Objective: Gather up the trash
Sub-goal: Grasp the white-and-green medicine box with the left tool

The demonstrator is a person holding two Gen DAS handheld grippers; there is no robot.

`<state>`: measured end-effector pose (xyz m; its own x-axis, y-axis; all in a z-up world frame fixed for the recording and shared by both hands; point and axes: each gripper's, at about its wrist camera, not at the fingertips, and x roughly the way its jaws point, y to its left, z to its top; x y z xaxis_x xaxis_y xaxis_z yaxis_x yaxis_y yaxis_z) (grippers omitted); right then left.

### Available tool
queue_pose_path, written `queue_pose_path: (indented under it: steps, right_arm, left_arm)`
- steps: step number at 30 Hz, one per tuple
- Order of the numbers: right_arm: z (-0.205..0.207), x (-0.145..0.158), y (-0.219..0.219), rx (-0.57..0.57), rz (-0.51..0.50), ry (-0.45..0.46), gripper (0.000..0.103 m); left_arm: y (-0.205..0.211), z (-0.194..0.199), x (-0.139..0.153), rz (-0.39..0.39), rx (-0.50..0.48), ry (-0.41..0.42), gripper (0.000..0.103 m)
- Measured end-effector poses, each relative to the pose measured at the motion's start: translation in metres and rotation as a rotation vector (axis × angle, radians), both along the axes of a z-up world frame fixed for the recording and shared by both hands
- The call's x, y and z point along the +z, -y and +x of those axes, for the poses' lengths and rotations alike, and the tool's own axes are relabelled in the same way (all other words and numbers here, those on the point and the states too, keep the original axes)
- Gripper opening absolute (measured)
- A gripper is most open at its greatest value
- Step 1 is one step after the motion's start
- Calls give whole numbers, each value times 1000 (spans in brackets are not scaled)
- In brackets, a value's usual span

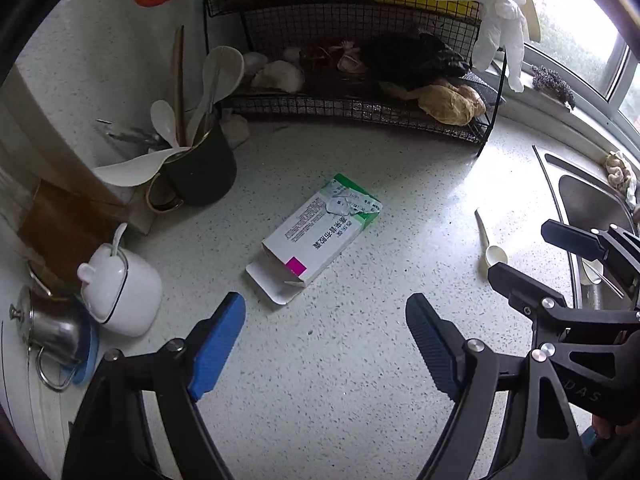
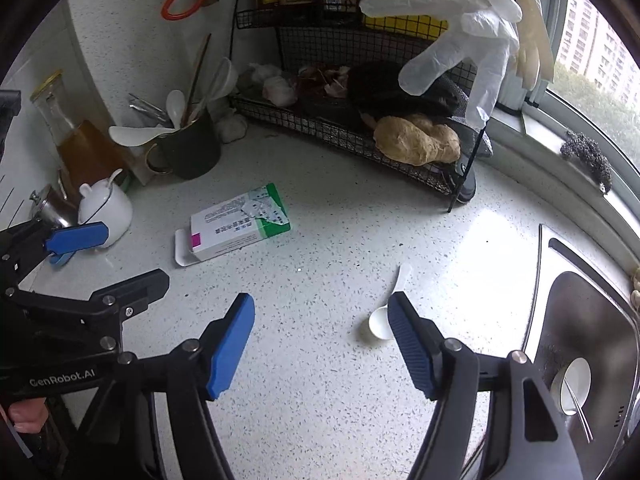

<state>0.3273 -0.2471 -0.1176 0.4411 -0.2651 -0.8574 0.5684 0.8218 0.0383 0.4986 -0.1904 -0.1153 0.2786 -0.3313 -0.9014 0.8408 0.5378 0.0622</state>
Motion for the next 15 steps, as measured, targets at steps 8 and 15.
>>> queue_pose_path:
  steps: [8, 15]
  right_arm:
    - [36, -39, 26, -95, 79, -85, 67]
    - [53, -60, 43, -131, 143, -128, 67]
  left_arm:
    - [42, 48, -45, 91, -176, -53, 81]
    - [69, 64, -85, 154, -290, -97, 81]
